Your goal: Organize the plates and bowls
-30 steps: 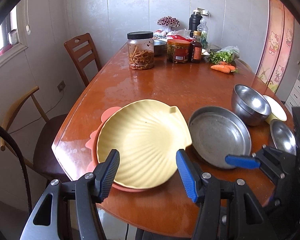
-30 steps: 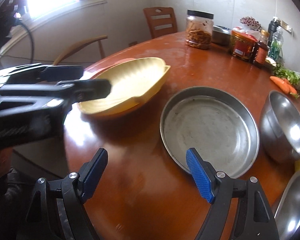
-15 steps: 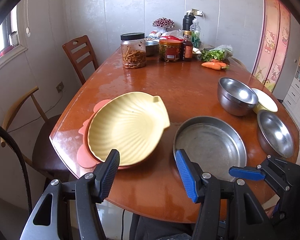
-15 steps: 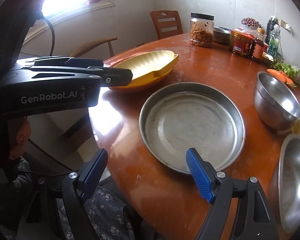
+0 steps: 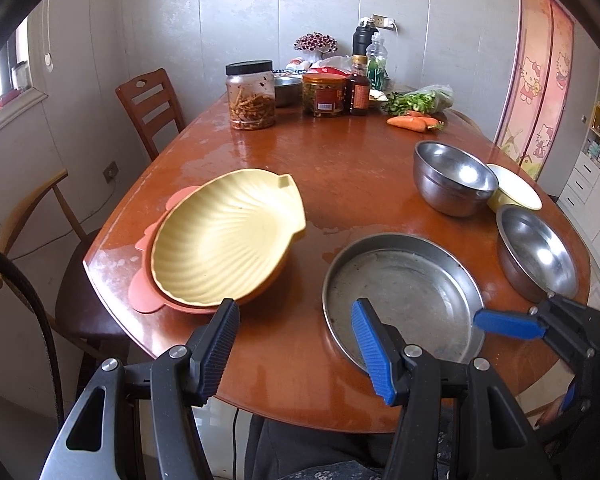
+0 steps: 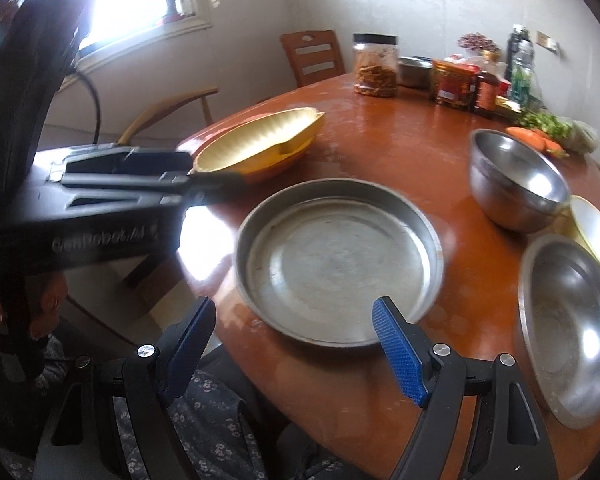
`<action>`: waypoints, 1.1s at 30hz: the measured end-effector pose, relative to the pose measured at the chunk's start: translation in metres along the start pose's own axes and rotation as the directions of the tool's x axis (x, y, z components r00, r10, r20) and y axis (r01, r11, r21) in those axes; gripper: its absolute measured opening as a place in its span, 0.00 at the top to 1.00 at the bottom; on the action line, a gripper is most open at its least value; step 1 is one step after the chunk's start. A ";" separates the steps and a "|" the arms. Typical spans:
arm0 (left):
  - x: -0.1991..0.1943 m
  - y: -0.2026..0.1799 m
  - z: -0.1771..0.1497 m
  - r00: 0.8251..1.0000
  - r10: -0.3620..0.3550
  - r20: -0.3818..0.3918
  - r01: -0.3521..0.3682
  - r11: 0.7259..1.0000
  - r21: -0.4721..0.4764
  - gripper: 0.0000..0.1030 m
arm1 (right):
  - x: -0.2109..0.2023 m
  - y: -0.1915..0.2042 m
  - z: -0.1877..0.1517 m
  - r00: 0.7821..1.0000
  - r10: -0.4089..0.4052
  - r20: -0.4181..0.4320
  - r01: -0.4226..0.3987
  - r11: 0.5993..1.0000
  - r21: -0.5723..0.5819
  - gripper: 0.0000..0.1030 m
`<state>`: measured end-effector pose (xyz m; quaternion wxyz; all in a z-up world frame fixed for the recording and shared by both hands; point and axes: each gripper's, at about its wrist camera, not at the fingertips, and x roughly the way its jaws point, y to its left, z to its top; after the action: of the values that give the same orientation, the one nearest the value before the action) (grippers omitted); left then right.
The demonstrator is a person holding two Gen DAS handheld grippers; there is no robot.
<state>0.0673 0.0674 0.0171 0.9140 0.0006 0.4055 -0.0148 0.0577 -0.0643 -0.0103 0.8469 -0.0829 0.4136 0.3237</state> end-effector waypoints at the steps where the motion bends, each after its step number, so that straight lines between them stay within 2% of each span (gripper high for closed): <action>1: 0.002 -0.002 -0.001 1.000 -0.002 -0.006 0.002 1.000 -0.001 0.43 | -0.003 -0.004 -0.001 1.000 -0.004 0.009 0.004 1.000 0.018 0.20; 8: 0.014 -0.010 -0.005 1.000 -0.008 -0.028 0.008 1.000 0.007 0.43 | -0.014 -0.030 -0.002 0.996 -0.066 0.053 0.057 0.987 0.149 0.20; 14: 0.022 -0.015 -0.008 0.999 -0.014 -0.041 0.015 1.000 0.015 0.43 | -0.002 -0.041 -0.003 0.997 -0.076 0.021 0.070 0.976 0.205 0.20; 26: 0.033 -0.015 -0.010 0.999 -0.023 -0.047 0.023 1.000 -0.001 0.43 | 0.014 -0.034 -0.005 0.994 -0.111 0.020 0.106 0.976 0.189 0.20; 33: 0.041 -0.016 -0.012 0.996 -0.063 -0.060 0.062 0.998 -0.013 0.44 | 0.021 -0.033 -0.004 0.993 -0.117 0.029 0.110 0.979 0.171 0.20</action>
<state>0.0853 0.0500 -0.0211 0.9004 -0.0166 0.4328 -0.0410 0.0846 -0.0814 -0.0324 0.8758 -0.0280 0.4178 0.2400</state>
